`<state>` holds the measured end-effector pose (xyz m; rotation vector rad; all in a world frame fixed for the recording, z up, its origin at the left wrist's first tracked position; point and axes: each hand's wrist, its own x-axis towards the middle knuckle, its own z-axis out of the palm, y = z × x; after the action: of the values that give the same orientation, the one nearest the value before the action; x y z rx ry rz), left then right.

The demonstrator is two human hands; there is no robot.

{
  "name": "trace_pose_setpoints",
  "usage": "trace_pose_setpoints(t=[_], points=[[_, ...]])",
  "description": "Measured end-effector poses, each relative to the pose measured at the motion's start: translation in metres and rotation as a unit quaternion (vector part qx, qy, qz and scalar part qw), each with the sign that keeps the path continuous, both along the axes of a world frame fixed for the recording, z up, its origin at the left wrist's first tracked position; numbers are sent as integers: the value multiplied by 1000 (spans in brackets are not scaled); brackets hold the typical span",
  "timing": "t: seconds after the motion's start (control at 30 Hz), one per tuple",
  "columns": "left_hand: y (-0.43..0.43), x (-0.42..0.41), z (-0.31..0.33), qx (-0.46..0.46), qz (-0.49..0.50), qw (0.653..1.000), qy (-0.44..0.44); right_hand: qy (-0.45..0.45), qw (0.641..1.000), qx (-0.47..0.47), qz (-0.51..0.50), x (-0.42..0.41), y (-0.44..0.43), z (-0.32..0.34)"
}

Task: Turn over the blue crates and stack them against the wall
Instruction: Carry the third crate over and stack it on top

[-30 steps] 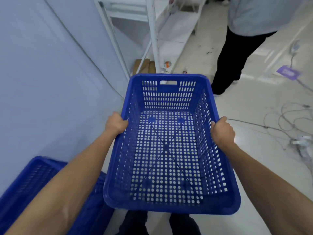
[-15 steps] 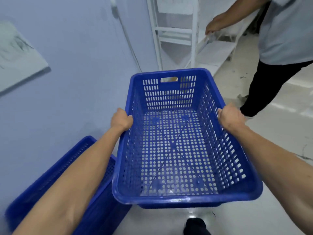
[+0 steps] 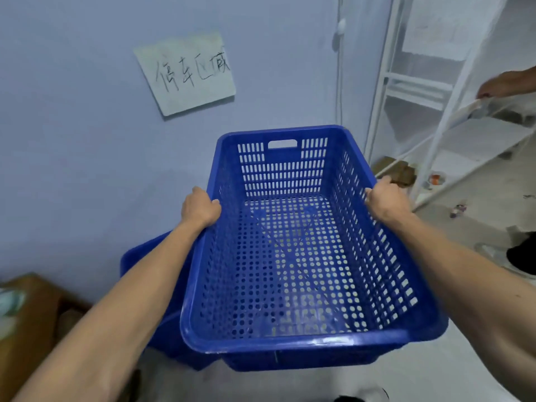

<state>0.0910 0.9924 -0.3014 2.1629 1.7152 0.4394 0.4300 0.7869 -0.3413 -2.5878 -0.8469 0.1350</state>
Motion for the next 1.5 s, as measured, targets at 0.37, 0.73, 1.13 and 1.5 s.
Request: trace_pose_setpoints(t=[0.37, 0.73, 1.13, 1.5], points=[[-4, -159, -15, -91, 188, 968, -139, 22, 987, -4, 157, -111, 107, -6], [-10, -228, -27, -109, 295, 939, -139, -32, 953, -44, 298, -165, 219, -21], [-8, -213, -55, -187, 421, 869, -182, -99, 901, -104, 409, -180, 341, -37], [-42, -169, -86, -136, 479, 830, -251, -130, 852, -172, 477, -223, 434, -8]])
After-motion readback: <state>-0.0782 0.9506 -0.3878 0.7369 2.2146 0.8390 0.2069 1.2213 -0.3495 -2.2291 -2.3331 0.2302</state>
